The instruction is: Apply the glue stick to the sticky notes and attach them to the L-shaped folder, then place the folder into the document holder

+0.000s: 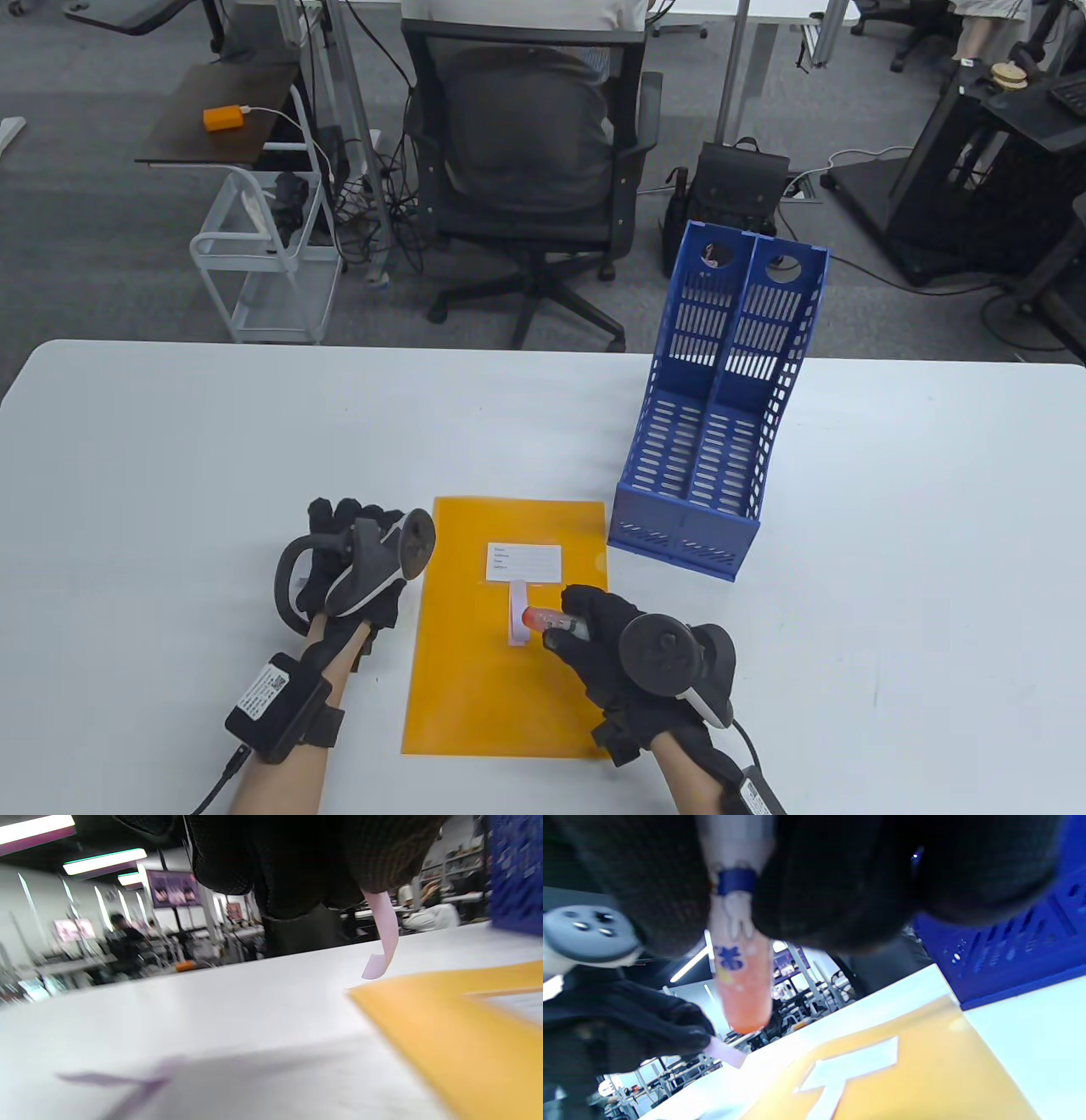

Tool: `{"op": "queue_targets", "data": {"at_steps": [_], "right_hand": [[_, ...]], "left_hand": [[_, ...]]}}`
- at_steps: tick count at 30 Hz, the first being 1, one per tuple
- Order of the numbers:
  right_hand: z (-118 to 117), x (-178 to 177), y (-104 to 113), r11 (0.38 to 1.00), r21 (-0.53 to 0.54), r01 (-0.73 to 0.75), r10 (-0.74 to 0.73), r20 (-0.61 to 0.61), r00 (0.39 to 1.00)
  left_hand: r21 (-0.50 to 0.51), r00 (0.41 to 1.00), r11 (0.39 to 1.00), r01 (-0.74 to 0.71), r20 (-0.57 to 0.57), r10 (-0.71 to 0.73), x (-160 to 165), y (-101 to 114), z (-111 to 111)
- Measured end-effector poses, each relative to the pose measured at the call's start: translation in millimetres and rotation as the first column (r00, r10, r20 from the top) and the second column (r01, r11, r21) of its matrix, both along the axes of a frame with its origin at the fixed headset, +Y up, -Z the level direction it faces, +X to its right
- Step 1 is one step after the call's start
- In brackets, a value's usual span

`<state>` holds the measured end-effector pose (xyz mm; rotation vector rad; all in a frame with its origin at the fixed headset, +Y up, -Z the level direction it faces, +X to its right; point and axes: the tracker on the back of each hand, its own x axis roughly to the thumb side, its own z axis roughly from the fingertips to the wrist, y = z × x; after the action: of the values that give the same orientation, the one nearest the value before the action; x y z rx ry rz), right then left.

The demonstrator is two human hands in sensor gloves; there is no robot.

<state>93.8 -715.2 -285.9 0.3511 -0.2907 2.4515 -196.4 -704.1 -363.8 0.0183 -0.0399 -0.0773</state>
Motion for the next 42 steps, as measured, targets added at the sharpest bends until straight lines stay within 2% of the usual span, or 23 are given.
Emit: {"op": "queue_targets", "data": {"at_steps": [3, 4, 6, 7, 9, 11, 14, 17, 21, 23, 30, 35, 42], "right_hand": [[-4.2, 6.0, -2.7, 0.998, -0.064, 0.027, -0.026, 0.008, 1.000], [-5.7, 8.2, -4.2, 0.996, -0.077, 0.048, -0.047, 0.020, 0.999], [-7.5, 11.4, -5.8, 0.994, -0.097, 0.056, -0.054, 0.029, 0.998], [-7.6, 12.6, -6.5, 0.994, -0.097, 0.057, -0.054, 0.037, 0.998], [-7.3, 14.5, -8.2, 0.996, -0.086, 0.038, -0.033, 0.058, 0.998], [-5.7, 14.1, -8.1, 0.998, -0.060, -0.029, 0.034, 0.083, 0.996], [-3.4, 8.6, -6.5, 0.990, -0.009, -0.137, 0.138, 0.069, 0.988], [-0.6, -1.7, -7.1, 0.986, 0.008, -0.164, 0.164, 0.013, 0.986], [5.8, -23.5, -10.3, 0.978, 0.051, -0.203, 0.206, -0.083, 0.975], [10.1, -34.8, -11.6, 0.971, 0.058, -0.230, 0.236, -0.120, 0.964], [21.4, -59.2, -14.5, 0.926, 0.137, -0.353, 0.371, -0.149, 0.916], [20.7, -66.0, -21.0, 0.926, 0.112, -0.360, 0.375, -0.175, 0.910], [22.0, -77.1, -23.3, 0.896, 0.114, -0.428, 0.442, -0.170, 0.881]], "left_hand": [[-0.112, 0.963, 0.967, -0.230, 0.118, 0.243, 13.0, 0.4, 24.1], [-0.203, 0.929, 0.936, -0.287, 0.178, 0.324, 21.1, -2.9, 31.0], [-0.358, 0.883, 0.876, -0.324, 0.218, 0.415, 32.8, -9.9, 42.2], [-0.395, 0.865, 0.857, -0.330, 0.237, 0.442, 37.9, -13.5, 45.7], [-0.534, 0.833, 0.800, -0.274, 0.283, 0.474, 50.8, -26.5, 52.3], [-0.579, 0.826, 0.782, -0.231, 0.307, 0.472, 57.8, -37.1, 54.1], [-0.604, 0.843, 0.765, -0.221, 0.277, 0.462, 61.4, -50.5, 51.4], [-0.594, 0.870, 0.771, -0.228, 0.231, 0.435, 61.3, -58.9, 48.1], [-0.485, 0.940, 0.864, -0.137, 0.212, 0.268, 62.6, -64.7, 44.7], [-0.463, 0.954, 0.882, -0.085, 0.219, 0.207, 65.0, -66.7, 44.7], [-0.433, 0.957, 0.900, -0.055, 0.235, 0.172, 69.5, -70.6, 46.4], [-0.429, 0.956, 0.901, -0.066, 0.230, 0.180, 70.3, -70.1, 47.4], [-0.444, 0.951, 0.888, -0.117, 0.209, 0.230, 67.7, -71.8, 46.3]]}}
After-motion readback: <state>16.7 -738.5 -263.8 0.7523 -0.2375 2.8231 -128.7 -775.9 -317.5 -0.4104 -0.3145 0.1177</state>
